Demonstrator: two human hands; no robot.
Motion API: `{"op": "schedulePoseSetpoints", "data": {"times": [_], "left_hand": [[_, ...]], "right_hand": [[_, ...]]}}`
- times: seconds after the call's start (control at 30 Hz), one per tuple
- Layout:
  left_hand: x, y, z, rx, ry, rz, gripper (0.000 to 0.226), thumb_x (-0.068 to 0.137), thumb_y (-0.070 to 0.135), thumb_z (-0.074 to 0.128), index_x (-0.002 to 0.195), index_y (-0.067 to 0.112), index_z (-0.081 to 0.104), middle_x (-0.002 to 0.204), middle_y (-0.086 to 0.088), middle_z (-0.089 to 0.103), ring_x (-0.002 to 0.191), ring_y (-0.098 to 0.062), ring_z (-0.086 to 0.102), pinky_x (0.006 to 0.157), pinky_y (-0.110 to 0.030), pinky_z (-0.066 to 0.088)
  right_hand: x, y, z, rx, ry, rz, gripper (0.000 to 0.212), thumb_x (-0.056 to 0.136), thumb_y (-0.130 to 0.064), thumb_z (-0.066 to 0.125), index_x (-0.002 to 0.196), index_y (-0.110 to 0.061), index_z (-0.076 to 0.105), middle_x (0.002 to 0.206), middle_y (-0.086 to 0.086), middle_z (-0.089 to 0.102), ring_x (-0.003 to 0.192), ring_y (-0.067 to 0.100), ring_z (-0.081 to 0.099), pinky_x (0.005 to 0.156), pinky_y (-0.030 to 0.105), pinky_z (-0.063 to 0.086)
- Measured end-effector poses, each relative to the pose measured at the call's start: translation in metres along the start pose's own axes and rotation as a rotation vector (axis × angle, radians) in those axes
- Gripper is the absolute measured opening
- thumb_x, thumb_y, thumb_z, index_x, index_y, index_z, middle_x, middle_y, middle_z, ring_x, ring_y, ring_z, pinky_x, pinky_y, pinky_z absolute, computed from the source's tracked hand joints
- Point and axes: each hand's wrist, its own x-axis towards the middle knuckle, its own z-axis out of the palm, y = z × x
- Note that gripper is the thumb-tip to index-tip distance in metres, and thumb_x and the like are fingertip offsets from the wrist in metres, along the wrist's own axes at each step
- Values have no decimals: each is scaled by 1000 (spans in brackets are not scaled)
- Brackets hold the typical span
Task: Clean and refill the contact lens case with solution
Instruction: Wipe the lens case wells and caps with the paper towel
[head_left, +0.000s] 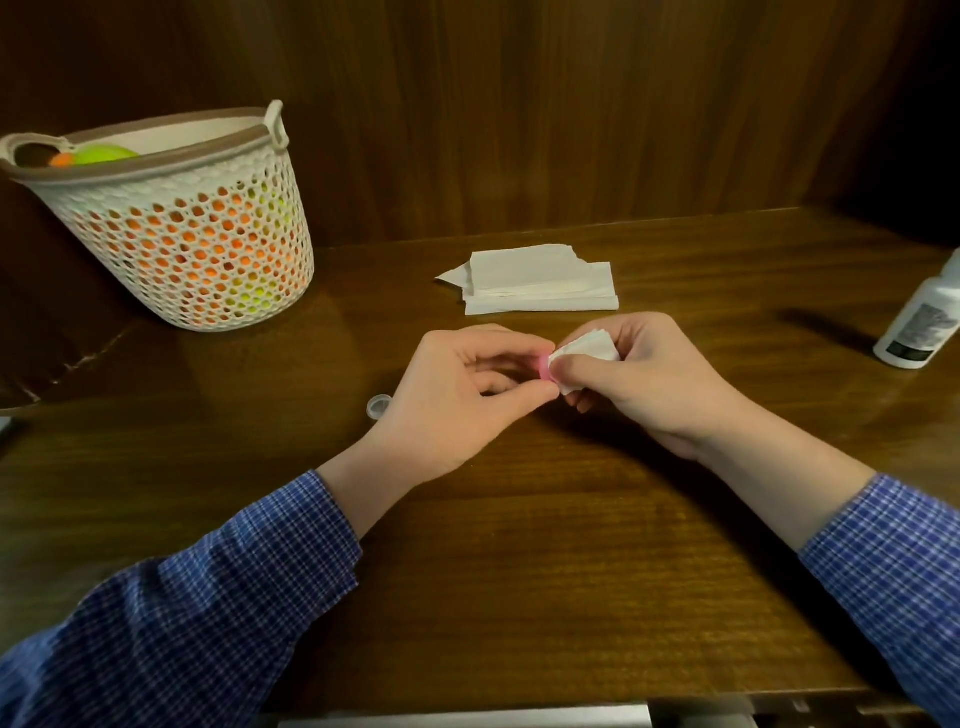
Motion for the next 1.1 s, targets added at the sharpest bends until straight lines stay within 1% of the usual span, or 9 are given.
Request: {"op": "schedulePoseSetpoints", "data": {"times": [0.2, 0.3, 0.43, 0.57, 0.7, 0.83, 0.9, 1.0, 1.1], "left_hand": [[0, -1, 0, 2, 13, -68, 33, 88, 10, 79, 120, 16, 77, 110, 5, 78, 103, -8, 75, 88, -28, 62], [2, -2, -2, -7, -18, -95, 30, 90, 11, 76, 120, 17, 77, 109, 6, 79, 102, -7, 75, 88, -24, 61], [5, -1, -6, -92, -104, -167, 28, 95, 8, 69, 122, 13, 75, 108, 1, 80, 101, -16, 76, 89, -31, 62], [6, 3, -12, -259, -242, -249, 24, 99, 4, 62, 120, 6, 74, 107, -11, 79, 104, -25, 76, 87, -30, 61], [7, 4, -21, -369, -397, -345, 23, 98, 7, 60, 115, 0, 74, 106, -16, 75, 103, -27, 73, 89, -34, 62], [9, 11, -18, -393, -371, -337, 32, 91, 18, 67, 120, 5, 72, 110, -10, 77, 107, -24, 74, 87, -33, 62], [8, 13, -14, -266, -232, -251, 37, 90, 16, 75, 126, 14, 67, 111, -3, 78, 107, -20, 75, 86, -33, 62], [3, 12, -6, 15, -64, -55, 42, 86, 9, 82, 123, 23, 66, 107, 7, 74, 101, -12, 74, 84, -27, 62], [-1, 10, 0, 152, -1, 15, 34, 88, 12, 80, 117, 27, 70, 105, 13, 73, 99, -5, 71, 83, -21, 60]], "right_hand": [[-4, 3, 4, -183, 109, -116, 7, 86, -27, 80, 83, -21, 80, 76, -1, 76, 72, 13, 71, 61, 21, 57], [-5, 5, 6, -337, 189, -179, 7, 86, -34, 79, 87, -27, 80, 79, -12, 75, 82, 6, 69, 65, 17, 56], [-9, 5, 10, -434, 251, -328, 8, 88, -27, 79, 95, -31, 77, 89, -19, 72, 91, 2, 67, 75, 16, 54], [-11, 3, 9, -532, 210, -503, 13, 89, -18, 78, 101, -21, 81, 93, -9, 73, 91, 7, 66, 76, 22, 57], [-11, 3, 7, -562, 76, -539, 12, 90, -14, 76, 99, -20, 82, 94, -9, 70, 90, 7, 65, 76, 16, 52], [-9, 1, 9, -506, 137, -407, 7, 91, -22, 72, 91, -27, 77, 90, -20, 68, 93, 3, 64, 78, 10, 49], [-7, 0, 10, -363, 170, -280, 8, 92, -24, 72, 88, -28, 77, 83, -14, 72, 89, 6, 66, 73, 14, 52], [-4, -2, 10, -147, 154, -98, 16, 91, -22, 71, 77, -25, 79, 75, -3, 74, 74, 14, 66, 66, 31, 55], [-4, -3, 13, -23, 117, 51, 14, 91, -22, 72, 80, -22, 81, 74, 1, 73, 66, 6, 62, 63, 25, 51]]}}
